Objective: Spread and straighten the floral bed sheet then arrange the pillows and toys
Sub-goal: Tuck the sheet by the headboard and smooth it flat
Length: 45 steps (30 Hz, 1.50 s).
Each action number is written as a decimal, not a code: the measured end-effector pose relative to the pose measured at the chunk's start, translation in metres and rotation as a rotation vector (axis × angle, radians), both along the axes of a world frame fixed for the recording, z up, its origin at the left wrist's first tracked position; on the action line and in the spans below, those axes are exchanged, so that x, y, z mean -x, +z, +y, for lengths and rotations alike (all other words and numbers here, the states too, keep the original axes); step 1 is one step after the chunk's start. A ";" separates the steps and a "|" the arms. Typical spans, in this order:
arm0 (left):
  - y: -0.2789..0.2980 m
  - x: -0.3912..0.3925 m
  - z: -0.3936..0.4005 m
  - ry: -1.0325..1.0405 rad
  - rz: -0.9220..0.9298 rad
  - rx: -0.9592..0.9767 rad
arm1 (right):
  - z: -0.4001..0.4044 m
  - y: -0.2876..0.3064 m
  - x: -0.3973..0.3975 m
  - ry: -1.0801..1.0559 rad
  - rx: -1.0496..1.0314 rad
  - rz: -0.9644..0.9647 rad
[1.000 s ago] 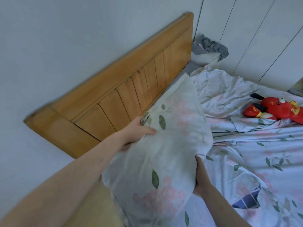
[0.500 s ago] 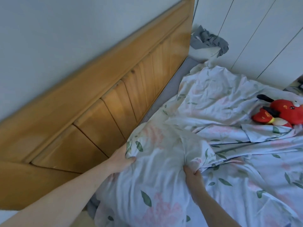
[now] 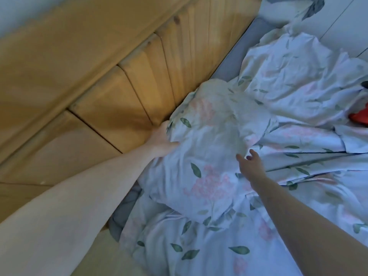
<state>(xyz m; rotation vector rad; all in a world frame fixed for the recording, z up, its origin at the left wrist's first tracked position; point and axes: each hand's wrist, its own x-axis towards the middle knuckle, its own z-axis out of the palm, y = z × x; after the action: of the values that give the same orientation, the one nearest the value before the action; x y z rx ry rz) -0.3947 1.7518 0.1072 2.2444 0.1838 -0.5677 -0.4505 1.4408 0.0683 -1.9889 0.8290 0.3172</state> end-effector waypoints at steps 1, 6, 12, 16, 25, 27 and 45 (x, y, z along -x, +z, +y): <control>-0.010 0.013 0.001 0.002 -0.014 -0.021 | 0.001 -0.005 0.009 0.052 0.041 0.040; -0.093 0.161 0.020 0.003 0.111 -0.130 | 0.041 -0.048 0.113 0.296 0.118 0.219; -0.163 0.346 0.042 0.278 0.425 -0.224 | 0.095 -0.102 0.217 0.599 -0.007 0.496; -0.196 0.395 0.032 0.514 0.670 -0.001 | 0.125 -0.135 0.244 0.713 -0.086 0.589; -0.231 0.418 0.013 0.988 0.318 0.214 | 0.163 -0.173 0.271 0.913 -0.017 0.361; -0.232 0.410 0.018 0.992 0.262 0.187 | 0.162 -0.174 0.264 0.977 0.009 0.260; -0.228 0.424 0.157 0.509 0.019 -0.342 | 0.253 -0.150 0.147 1.389 0.330 -0.323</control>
<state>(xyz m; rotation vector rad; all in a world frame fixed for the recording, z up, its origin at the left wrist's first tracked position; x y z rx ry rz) -0.8184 1.9084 -0.1205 2.3838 0.8902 -0.2946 -0.5972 1.6933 -0.0814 -2.5420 -0.8743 0.6179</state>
